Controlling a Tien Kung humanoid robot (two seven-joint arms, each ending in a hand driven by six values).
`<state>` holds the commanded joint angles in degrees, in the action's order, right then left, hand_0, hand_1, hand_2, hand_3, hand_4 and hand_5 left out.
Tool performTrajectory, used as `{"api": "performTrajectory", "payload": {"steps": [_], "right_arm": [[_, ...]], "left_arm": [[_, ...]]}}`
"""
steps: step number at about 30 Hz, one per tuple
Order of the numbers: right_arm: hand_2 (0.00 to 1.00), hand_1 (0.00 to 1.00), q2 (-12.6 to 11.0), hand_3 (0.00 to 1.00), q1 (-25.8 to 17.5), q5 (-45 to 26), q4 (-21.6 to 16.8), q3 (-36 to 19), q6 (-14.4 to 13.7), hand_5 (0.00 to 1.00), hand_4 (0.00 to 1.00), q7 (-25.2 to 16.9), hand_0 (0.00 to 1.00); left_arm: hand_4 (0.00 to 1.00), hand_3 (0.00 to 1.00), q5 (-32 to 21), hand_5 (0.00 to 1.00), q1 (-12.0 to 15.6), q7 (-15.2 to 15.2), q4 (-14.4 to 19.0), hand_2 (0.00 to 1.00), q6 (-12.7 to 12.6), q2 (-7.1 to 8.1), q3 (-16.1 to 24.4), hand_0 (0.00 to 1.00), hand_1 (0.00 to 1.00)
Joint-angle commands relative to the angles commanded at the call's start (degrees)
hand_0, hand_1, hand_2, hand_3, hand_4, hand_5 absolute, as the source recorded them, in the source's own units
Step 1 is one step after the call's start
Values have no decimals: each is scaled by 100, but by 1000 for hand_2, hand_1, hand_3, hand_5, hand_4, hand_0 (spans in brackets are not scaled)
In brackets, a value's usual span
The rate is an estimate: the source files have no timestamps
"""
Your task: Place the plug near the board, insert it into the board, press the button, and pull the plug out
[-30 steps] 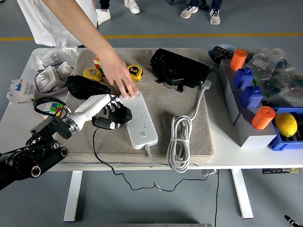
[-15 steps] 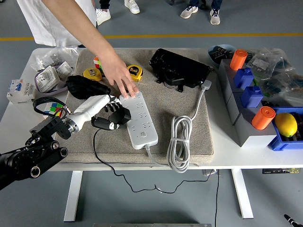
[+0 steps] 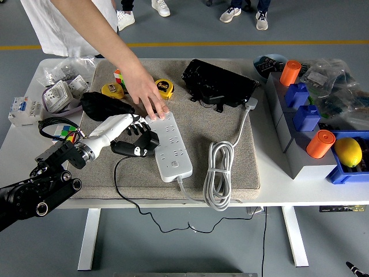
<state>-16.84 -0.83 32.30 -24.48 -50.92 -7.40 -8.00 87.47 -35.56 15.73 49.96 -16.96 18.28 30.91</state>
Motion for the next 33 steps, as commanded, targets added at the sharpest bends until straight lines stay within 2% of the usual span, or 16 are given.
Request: {"api": "performTrajectory", "payload": {"steps": [1, 2, 11, 15, 19, 20, 25, 26, 31, 32, 33], "right_arm": [[645, 632, 1, 551, 0, 1, 1, -1, 0, 458, 998, 0, 610], [646, 632, 2, 551, 0, 2, 0, 1, 1, 457, 998, -1, 610], [646, 632, 2, 551, 2, 8, 2, -4, 5, 457, 998, -2, 610], [646, 632, 0, 551, -1, 13, -1, -10, 5, 456, 998, -4, 610], [646, 632, 0, 551, -12, 14, 9, -2, 6, 456, 998, -6, 610], [646, 633, -1, 551, -15, 19, 8, -3, 6, 456, 998, -8, 610], [646, 633, 0, 551, -28, 27, 6, -11, 9, 456, 998, -24, 610], [646, 633, -1, 551, -33, 26, 11, -6, 8, 456, 998, -25, 610], [646, 633, 5, 551, -27, 36, 5, -21, 9, 456, 998, -34, 610], [646, 633, 5, 550, -27, 38, 4, -22, 10, 456, 998, -35, 610], [646, 633, 4, 550, -27, 41, 0, -26, 10, 456, 998, -37, 610]], "left_arm": [[998, 655, -8, 494, 10, 11, 17, 578, -3, 3, 19, 396, 545], [998, 677, -4, 602, 20, 11, 37, 598, -1, 6, 37, 414, 559], [998, 691, 77, 617, 101, -53, 246, 614, 42, 36, 144, 423, 588], [998, 693, 168, 635, 244, -25, 504, 621, -51, 98, 317, 430, 592], [998, 693, 56, 635, 443, 164, 819, 621, -238, 172, 523, 430, 592], [998, 699, 8, 768, 519, 249, 923, 663, -300, 196, 593, 479, 629], [998, 699, -157, 768, 800, 520, 1289, 663, -474, 277, 741, 479, 629], [998, 714, -170, 824, 855, 555, 1339, 705, -495, 284, 742, 574, 677], [998, 714, -113, 824, 1056, 515, 1397, 705, -537, 291, 809, 574, 677], [998, 748, -97, 846, 1079, 487, 1401, 749, -539, 296, 811, 705, 736], [998, 748, -70, 846, 1108, 432, 1403, 749, -540, 303, 810, 705, 736]]}}
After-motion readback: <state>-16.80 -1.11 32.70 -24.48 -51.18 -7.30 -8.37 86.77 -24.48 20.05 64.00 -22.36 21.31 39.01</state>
